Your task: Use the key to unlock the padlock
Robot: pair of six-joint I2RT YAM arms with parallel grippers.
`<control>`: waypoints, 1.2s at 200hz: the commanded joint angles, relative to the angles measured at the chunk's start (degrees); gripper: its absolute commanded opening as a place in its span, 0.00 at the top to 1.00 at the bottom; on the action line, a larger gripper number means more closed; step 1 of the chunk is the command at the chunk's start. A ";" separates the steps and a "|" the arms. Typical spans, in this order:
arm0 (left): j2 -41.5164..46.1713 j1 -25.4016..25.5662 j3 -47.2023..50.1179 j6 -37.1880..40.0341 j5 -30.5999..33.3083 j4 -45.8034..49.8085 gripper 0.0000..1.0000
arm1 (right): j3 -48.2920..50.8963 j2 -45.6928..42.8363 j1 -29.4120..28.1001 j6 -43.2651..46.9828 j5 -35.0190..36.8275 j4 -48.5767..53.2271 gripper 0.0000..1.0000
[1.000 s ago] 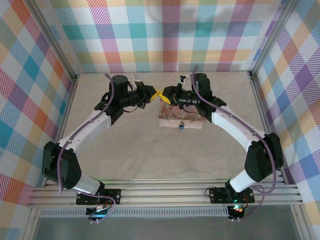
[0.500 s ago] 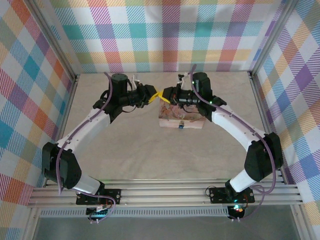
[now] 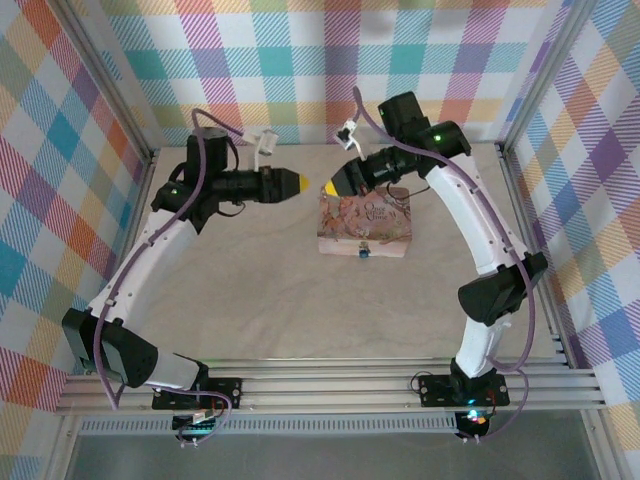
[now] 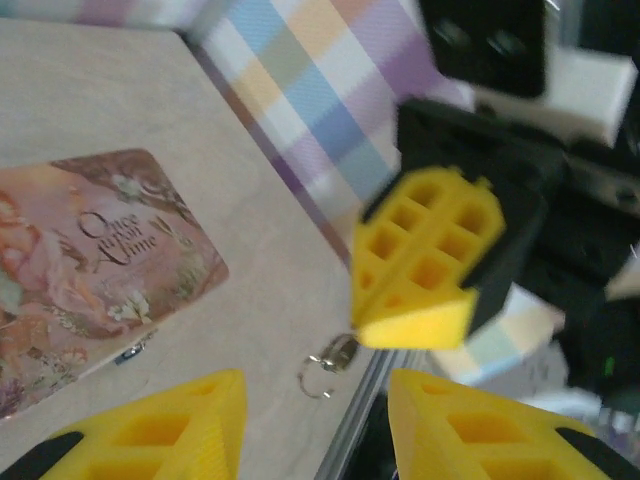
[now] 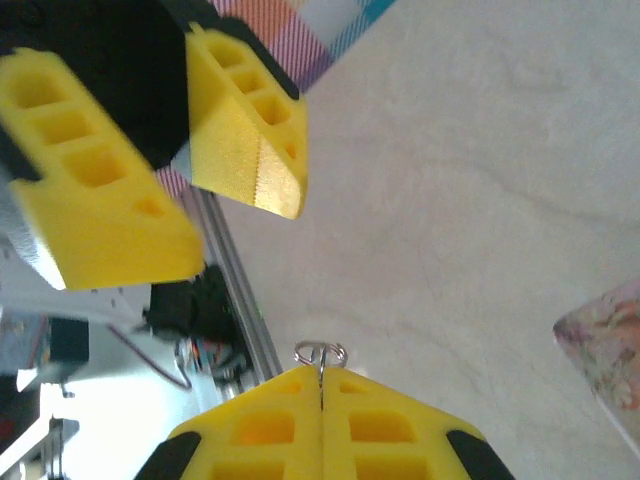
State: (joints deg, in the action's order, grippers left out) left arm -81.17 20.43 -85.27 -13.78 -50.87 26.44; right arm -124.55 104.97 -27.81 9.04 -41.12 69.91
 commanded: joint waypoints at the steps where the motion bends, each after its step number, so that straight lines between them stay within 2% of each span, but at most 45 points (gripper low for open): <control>1: -0.21 2.80 -3.05 16.98 -7.72 7.61 0.57 | 1.69 -2.35 -0.29 12.03 -4.03 6.44 1.00; 56: -2.63 4.85 -2.88 19.12 -10.33 9.15 0.57 | 8.71 -7.12 -0.40 13.78 -8.33 0.56 1.00; 105: -4.43 5.50 -3.49 20.11 -11.19 11.53 0.59 | 11.07 -8.37 -0.39 14.03 -9.78 -0.83 1.00; 147: -6.33 5.98 -5.94 19.26 -12.94 11.75 0.72 | 11.96 -8.73 -0.38 14.40 -10.78 -0.60 1.00; 155: -6.63 6.14 -6.19 19.29 -13.40 11.86 0.79 | 12.09 -8.82 -0.39 14.30 -10.86 -0.72 1.00; 172: -7.24 6.38 -6.88 19.69 -14.02 12.81 1.00 | 12.63 -9.13 -0.40 13.31 -10.91 -1.85 1.00; 205: -7.56 6.51 -7.53 19.59 -9.94 14.87 1.00 | 16.53 -11.51 -0.23 7.72 -7.71 -9.67 1.00; 215: -7.15 6.56 -6.83 17.86 -8.25 13.18 1.00 | 18.39 -12.67 -0.15 4.64 -5.65 -13.19 0.90; 224: -6.62 6.50 -5.60 15.24 -6.87 10.22 1.00 | 20.51 -13.95 0.01 1.34 -3.63 -17.38 0.85; 240: -4.96 6.56 -2.40 9.96 -1.99 4.16 1.00 | 24.91 -16.60 1.01 -9.72 -0.77 -26.61 0.69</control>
State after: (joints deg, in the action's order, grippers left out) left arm -88.01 26.24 -90.80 2.94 -59.59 38.00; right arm -104.27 92.62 -27.70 13.19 -45.76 58.33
